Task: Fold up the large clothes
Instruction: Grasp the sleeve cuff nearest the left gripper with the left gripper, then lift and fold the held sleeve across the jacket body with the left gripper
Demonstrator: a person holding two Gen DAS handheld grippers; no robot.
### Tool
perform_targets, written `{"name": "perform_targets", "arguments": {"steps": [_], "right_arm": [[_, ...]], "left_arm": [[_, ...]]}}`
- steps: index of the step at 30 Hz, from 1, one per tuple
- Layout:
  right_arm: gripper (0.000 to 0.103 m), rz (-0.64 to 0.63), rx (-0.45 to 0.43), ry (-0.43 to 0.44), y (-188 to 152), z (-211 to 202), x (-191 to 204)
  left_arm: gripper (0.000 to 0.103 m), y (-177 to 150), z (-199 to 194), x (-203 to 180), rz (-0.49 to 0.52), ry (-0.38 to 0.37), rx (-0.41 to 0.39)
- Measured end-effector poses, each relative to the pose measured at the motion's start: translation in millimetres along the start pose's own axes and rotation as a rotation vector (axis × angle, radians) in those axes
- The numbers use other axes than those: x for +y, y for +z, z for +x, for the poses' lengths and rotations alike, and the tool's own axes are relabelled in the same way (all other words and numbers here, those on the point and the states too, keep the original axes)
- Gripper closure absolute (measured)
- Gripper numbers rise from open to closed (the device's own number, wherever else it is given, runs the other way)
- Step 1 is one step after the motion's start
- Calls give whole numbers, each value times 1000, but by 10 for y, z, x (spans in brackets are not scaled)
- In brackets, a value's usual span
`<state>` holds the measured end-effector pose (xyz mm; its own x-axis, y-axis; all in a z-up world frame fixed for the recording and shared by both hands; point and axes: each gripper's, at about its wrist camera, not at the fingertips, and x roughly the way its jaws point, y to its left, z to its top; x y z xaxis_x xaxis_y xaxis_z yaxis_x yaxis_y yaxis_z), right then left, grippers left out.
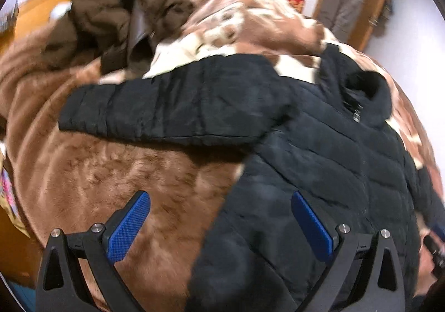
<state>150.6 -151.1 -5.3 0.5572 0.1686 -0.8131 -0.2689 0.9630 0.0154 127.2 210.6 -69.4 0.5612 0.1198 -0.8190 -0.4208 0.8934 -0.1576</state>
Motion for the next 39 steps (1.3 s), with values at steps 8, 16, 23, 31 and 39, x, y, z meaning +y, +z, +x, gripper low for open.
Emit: {"name": "perform_targets", "arguments": {"steps": [8, 16, 23, 31, 39], "right_arm": [[23, -13, 60, -1, 120, 426, 21], [23, -1, 108, -15, 113, 683, -67], [23, 27, 148, -39, 56, 841, -186], [23, 55, 156, -32, -24, 825, -253], [23, 96, 136, -22, -95, 593, -365]], "left_arm": [[6, 289, 505, 651, -174, 11, 22], [13, 554, 988, 1272, -365, 34, 7], [14, 614, 1373, 1526, -448, 82, 14], [78, 837, 1325, 1389, -378, 75, -18], [86, 1192, 360, 971, -282, -32, -180]]}}
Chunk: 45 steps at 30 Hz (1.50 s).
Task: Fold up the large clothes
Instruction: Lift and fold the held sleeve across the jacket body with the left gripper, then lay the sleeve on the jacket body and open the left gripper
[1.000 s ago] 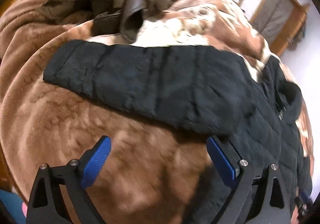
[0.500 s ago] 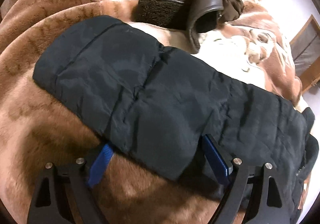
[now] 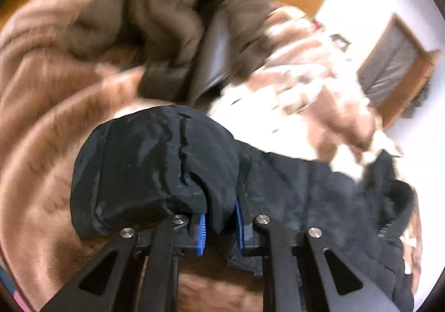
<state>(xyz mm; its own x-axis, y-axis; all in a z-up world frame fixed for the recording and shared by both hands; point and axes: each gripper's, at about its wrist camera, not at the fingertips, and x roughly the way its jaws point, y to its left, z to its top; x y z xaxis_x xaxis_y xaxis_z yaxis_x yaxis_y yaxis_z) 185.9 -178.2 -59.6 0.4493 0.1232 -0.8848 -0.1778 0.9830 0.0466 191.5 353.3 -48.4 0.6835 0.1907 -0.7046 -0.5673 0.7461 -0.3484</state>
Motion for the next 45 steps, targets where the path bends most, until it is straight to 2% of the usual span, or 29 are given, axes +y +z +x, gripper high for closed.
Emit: {"name": "perform_targets", "arguments": {"steps": [4, 9, 13, 16, 19, 22, 23, 26, 28, 30, 35, 37, 39, 42, 45], "right_arm": [[23, 33, -17, 7, -40, -115, -96], [23, 67, -44, 11, -102, -250, -232], [23, 98, -55, 7, -171, -323, -366], [23, 119, -58, 3, -224, -361, -472], [23, 138, -60, -9, -286, -387, -592], [23, 167, -57, -17, -334, -389, -717], [23, 172, -57, -19, -349, -392, -740], [23, 185, -61, -23, -376, -400, -803], [23, 196, -70, -20, -364, -400, -828], [23, 205, -81, -12, -339, -398, -833], [23, 208, -100, 5, -269, -396, -789], [23, 204, -108, 10, -232, -398, -766], [23, 207, -122, 16, -182, -403, -750], [23, 235, -129, 32, -92, -372, -750], [23, 259, -122, 52, -6, -304, -752]], "left_arm": [[86, 157, -541, -506, 89, -114, -68], [86, 29, -982, -1291, 239, -260, -71], [85, -279, -967, -1946, 368, -345, -16], [84, -629, -750, -2395, 437, -393, 65], [74, -1014, -481, -2747, 498, -420, 154], [47, -1425, -248, -3027, 524, -479, 264], [42, -1536, -199, -3090, 527, -498, 291], [35, -1770, -181, -3198, 527, -557, 345], [31, -1833, -242, -3273, 529, -601, 354], [27, -1850, -317, -3326, 540, -629, 349], [26, -1842, -478, -3292, 553, -683, 373], [26, -1769, -534, -3180, 555, -678, 344], [26, -1649, -557, -3025, 544, -638, 316], [26, -1461, -540, -2816, 519, -622, 311], [26, -1293, -468, -2664, 521, -573, 241]]}}
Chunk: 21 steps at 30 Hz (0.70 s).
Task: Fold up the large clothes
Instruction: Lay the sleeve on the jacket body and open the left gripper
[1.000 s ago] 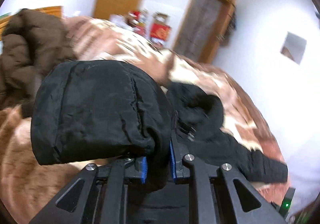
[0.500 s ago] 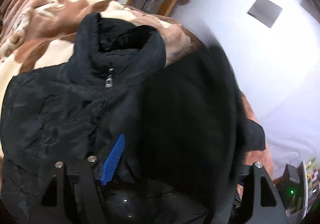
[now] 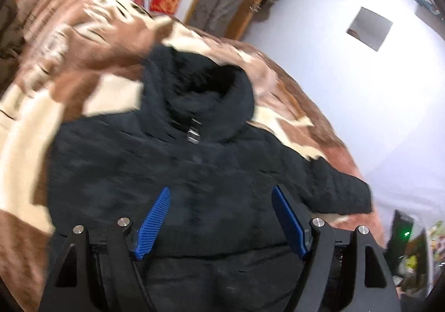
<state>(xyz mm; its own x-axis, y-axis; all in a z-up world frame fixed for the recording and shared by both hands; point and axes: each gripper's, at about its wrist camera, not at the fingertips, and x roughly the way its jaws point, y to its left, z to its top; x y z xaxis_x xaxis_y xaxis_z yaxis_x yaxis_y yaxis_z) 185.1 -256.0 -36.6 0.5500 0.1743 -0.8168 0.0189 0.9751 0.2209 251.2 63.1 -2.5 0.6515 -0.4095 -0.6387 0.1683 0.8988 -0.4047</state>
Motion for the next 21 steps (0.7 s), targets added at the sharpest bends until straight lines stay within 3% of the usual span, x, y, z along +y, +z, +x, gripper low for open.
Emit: {"name": "perform_targets", "arguments": {"steps": [4, 7, 9, 12, 15, 18, 21], "right_arm": [[24, 23, 47, 24, 102, 227, 15], [47, -6, 100, 44, 173, 507, 122], [61, -59, 127, 29, 230, 724, 190], [62, -109, 127, -22, 475, 1042, 215], [62, -94, 125, -47, 726, 1144, 182], [62, -85, 84, -47, 785, 947, 174], [62, -93, -25, -76, 763, 665, 192]], "left_arm": [[27, 40, 77, 480, -40, 184, 5], [27, -49, 289, 908, -104, 272, 71], [32, -128, 414, 1117, -143, 301, 107], [33, -229, 512, 1256, -189, 308, 120], [33, -208, 514, 1166, -176, 302, 120], [33, -130, 427, 1077, -159, 263, 107], [32, 59, 241, 1005, -107, 270, 21]]}}
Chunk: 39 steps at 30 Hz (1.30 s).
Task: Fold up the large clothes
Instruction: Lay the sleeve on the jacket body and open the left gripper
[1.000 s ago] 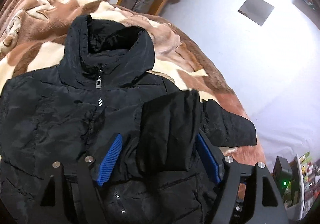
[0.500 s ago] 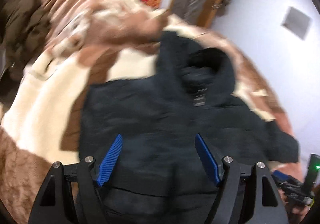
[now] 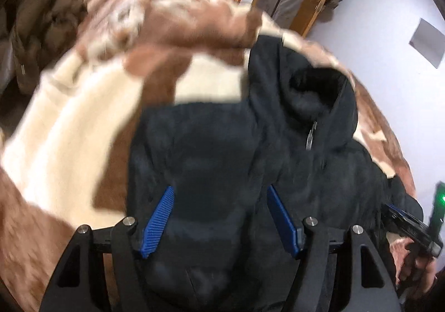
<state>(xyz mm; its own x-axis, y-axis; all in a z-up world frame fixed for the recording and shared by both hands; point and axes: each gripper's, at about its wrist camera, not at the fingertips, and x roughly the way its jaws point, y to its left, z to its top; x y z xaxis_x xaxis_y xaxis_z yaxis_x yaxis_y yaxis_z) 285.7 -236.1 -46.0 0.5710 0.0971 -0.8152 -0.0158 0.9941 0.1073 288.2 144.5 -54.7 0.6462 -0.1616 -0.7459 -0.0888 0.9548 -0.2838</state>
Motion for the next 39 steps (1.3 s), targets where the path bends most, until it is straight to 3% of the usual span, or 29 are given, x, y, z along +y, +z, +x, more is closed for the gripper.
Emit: {"name": "perform_targets", "arguments": {"steps": [3, 6, 10, 15, 20, 23, 26, 28, 31, 33, 39], "right_arm": [[62, -14, -49, 29, 125, -20, 86], [62, -47, -15, 53, 267, 277, 217], [62, -36, 89, 36, 306, 870, 178], [60, -50, 91, 16, 266, 1050, 135], [60, -55, 109, 9, 320, 991, 110], [60, -47, 65, 0, 368, 668, 133], [60, -32, 4, 49, 227, 275, 132], [60, -66, -5, 34, 52, 196, 176], [60, -76, 98, 25, -89, 549, 207], [60, -87, 96, 26, -102, 672, 179], [59, -88, 150, 29, -1, 732, 185]], "left_arm": [[32, 220, 99, 10, 34, 57, -33], [32, 346, 448, 69, 16, 100, 21], [31, 314, 843, 158, 5, 159, 68], [29, 187, 998, 107, 30, 192, 35], [29, 184, 982, 69, 38, 207, 31], [39, 231, 676, 34, 20, 174, 26], [39, 128, 266, -18, 34, 116, -24], [39, -8, 100, -57, 58, 104, -52], [39, -164, 276, -39, 57, 125, 19], [39, -233, 488, 14, 39, 132, 73], [33, -300, 663, -37, 66, 162, 68]]}}
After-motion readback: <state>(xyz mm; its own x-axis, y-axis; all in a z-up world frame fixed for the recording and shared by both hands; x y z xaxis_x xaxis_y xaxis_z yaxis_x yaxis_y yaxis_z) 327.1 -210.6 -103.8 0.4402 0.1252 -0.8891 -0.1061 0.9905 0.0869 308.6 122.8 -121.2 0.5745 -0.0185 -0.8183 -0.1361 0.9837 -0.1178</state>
